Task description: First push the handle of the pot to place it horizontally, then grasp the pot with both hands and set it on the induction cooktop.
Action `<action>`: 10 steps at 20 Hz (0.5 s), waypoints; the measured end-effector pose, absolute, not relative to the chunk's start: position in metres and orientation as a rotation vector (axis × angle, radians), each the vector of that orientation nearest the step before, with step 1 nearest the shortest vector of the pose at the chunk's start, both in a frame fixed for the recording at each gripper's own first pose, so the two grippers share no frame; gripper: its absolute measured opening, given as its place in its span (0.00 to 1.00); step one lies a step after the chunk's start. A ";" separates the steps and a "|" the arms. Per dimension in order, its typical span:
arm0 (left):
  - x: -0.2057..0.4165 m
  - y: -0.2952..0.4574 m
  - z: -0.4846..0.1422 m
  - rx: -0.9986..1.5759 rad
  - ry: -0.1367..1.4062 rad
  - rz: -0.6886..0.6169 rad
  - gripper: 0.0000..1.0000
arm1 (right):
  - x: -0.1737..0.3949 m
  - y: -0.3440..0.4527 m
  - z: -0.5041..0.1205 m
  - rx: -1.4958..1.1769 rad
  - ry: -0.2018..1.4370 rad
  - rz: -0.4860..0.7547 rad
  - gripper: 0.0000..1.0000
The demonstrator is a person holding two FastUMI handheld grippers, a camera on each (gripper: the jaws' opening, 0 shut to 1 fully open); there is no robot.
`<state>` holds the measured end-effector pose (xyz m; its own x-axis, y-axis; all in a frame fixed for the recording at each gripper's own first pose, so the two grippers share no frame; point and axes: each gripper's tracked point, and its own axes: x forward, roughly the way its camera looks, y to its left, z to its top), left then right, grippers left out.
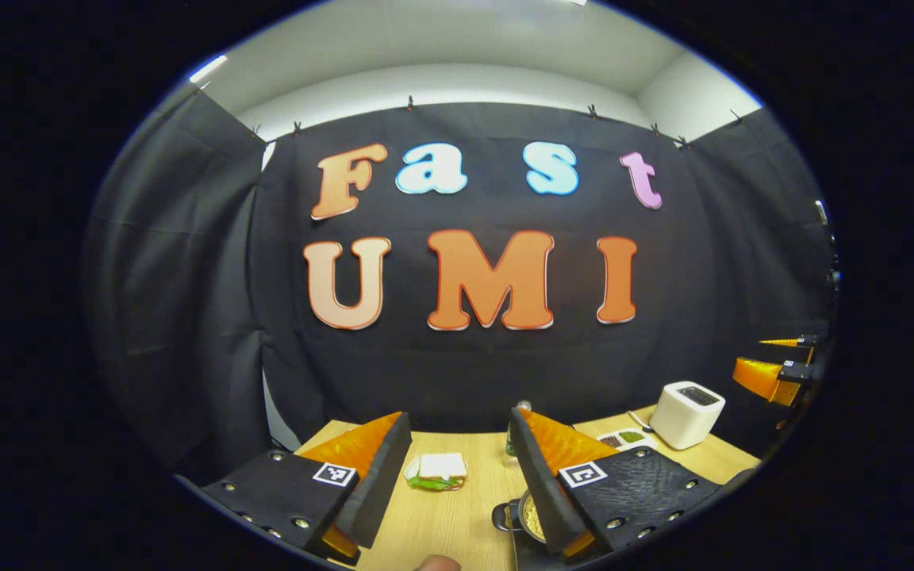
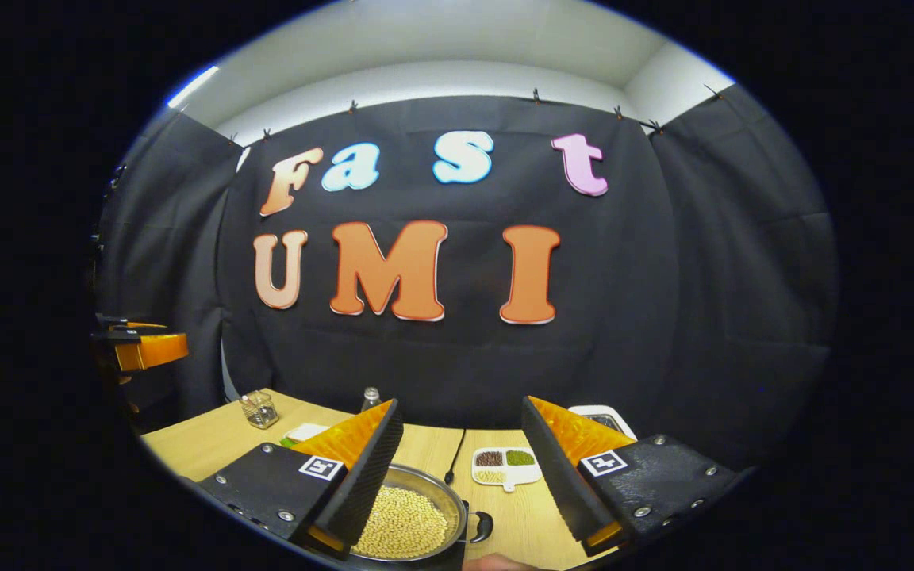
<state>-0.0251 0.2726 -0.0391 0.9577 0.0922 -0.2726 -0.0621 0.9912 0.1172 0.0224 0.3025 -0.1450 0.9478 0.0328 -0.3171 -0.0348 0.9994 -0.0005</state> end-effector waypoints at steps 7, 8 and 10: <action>-0.075 0.308 0.082 0.106 0.095 0.155 0.77 | 0.003 0.322 -0.022 -0.031 0.118 0.111 0.97; -0.081 0.310 0.095 0.108 0.073 0.157 0.77 | 0.001 0.326 -0.007 -0.029 0.089 0.121 0.93; -0.094 0.311 0.120 0.094 0.034 0.151 0.77 | -0.004 0.331 0.020 -0.032 0.036 0.133 0.97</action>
